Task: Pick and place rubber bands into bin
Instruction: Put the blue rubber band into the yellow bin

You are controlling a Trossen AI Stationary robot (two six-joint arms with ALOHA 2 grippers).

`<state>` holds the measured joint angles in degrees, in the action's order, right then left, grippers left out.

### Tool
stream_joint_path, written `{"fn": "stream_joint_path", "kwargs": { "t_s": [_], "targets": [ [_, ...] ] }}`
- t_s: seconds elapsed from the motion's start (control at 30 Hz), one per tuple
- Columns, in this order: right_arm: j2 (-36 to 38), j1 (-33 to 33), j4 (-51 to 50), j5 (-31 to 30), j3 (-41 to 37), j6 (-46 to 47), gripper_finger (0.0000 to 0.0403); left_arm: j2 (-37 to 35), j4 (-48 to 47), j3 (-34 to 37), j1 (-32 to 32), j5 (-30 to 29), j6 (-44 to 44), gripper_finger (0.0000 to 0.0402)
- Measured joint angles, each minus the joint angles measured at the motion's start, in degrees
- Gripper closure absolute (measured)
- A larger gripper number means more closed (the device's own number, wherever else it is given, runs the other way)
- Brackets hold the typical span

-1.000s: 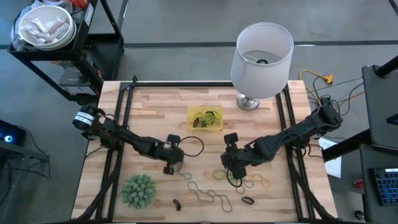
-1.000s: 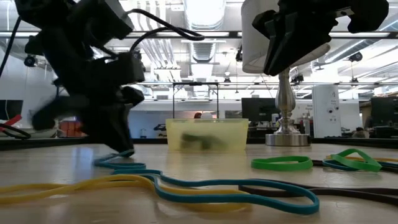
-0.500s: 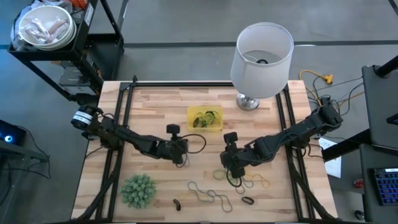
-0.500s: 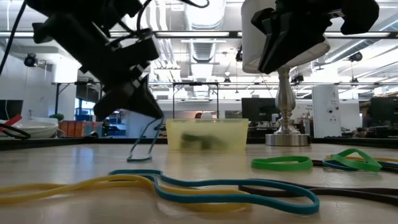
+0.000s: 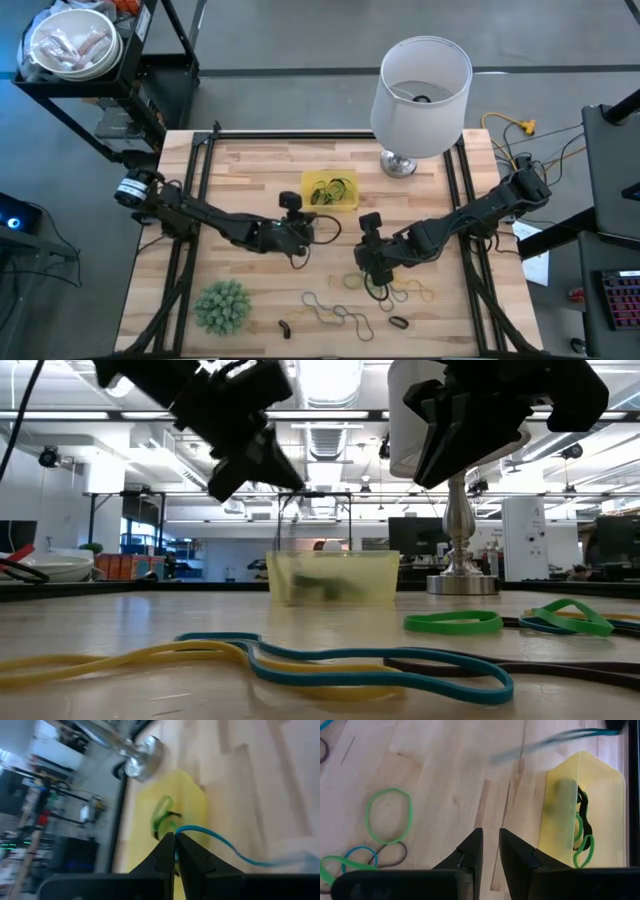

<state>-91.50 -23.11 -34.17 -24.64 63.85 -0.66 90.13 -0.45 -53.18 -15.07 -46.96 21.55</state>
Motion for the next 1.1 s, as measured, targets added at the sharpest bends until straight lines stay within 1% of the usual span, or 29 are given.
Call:
{"fn": "stream_joint_path", "kwargs": {
  "t_s": [0.17, 0.37, 0.6, 0.73, 0.97, 1.03, 1.1],
  "targets": [
    [0.0, 0.0, 0.04, 0.0, -0.19, 0.0, 0.0346, -0.04, 0.06, -3.4, 2.56, -0.51, 5.65, 0.0401],
    [0.0, 0.0, 0.04, 0.0, -0.1, 0.02, 0.0346, -0.04, 0.09, -7.03, 7.38, -0.53, 11.31, 0.0401],
    [0.0, 0.0, 0.0, 0.0, -0.21, 0.02, 0.0346, -0.04, 0.07, -9.81, 13.33, 0.26, 15.2, 0.0401],
    [0.0, 0.0, 0.0, 0.0, -0.21, 0.02, 0.0346, -0.04, 0.02, -9.97, 16.37, 3.83, 15.25, 0.0401],
    [0.0, 0.0, -0.07, 0.0, -0.34, 0.24, 0.0346, 0.49, -0.13, -8.96, 19.93, 13.72, 12.04, 0.0401],
    [0.0, 0.0, -0.06, 0.0, -0.34, 0.23, 0.0346, 0.95, -0.13, -8.77, 20.46, 15.15, 11.86, 0.0401],
    [0.0, 0.0, -0.07, 0.0, -0.34, 0.25, 0.0346, 1.68, -0.04, -8.74, 20.97, 15.35, 11.86, 0.0401]
  ]
}}
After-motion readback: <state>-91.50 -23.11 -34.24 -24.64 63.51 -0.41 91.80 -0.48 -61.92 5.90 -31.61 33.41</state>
